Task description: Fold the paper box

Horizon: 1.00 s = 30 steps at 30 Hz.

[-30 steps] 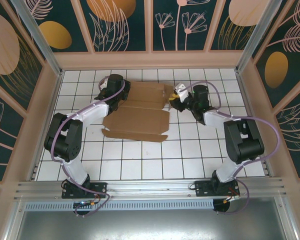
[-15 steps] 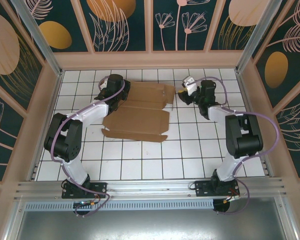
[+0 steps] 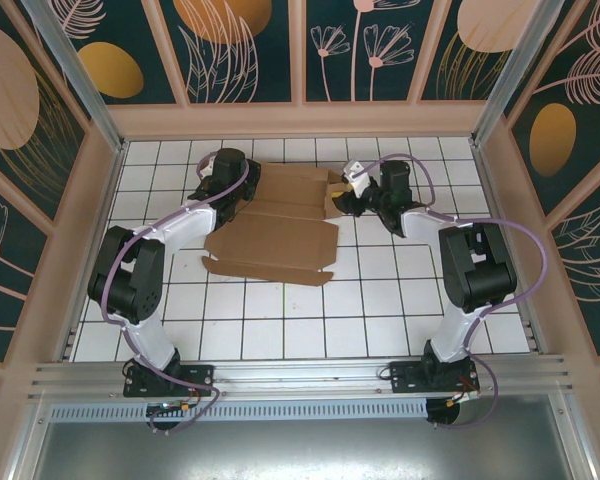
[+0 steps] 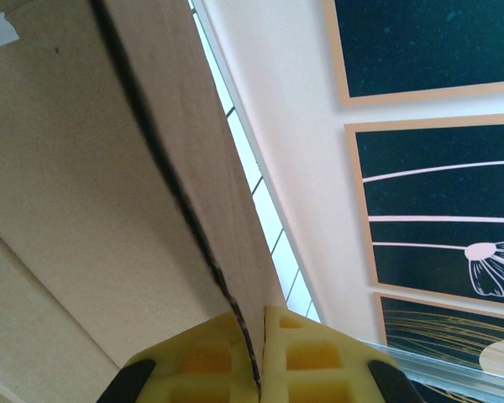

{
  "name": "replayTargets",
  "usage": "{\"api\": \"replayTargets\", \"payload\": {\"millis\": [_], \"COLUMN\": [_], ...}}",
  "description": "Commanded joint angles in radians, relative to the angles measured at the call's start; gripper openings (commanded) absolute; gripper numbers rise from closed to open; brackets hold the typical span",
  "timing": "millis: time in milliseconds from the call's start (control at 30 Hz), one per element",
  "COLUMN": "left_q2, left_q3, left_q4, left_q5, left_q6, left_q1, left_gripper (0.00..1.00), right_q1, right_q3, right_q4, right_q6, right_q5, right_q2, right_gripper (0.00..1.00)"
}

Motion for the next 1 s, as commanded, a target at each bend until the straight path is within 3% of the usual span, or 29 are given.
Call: {"api": "replayTargets", "payload": {"millis": [0,333,667,967], "left_q2": [-0.001,0.002,-0.014,-0.025], "left_q3": [-0.032,-0.037,-0.054,-0.070], "left_q4": [-0.081,-0.068,-0.058,-0.067], "left_q5": [0.024,0.036,0.043,0.049], "left_q6": [0.037,0.030,0.020,0.002], "left_q1": [0.000,0.000,-0.001,-0.002], "left_gripper": [0.00,0.00,0.00,0.00], "right_q1": [0.022,0.084,0.178,0.184], "right_q3": [0.014,-0.035,-0.005,0.068], "right_q4": [-0.007,0.031,0.102,0.115], "right_q6": [-0.021,0.001,0.029,0.073], "right_q5": [-0.020,0.041,0.533,0.646], "right_q2": [-0.001,-0.025,0.067,0.119], "right_gripper": [0.44,0.42,0.48,0.46]}}
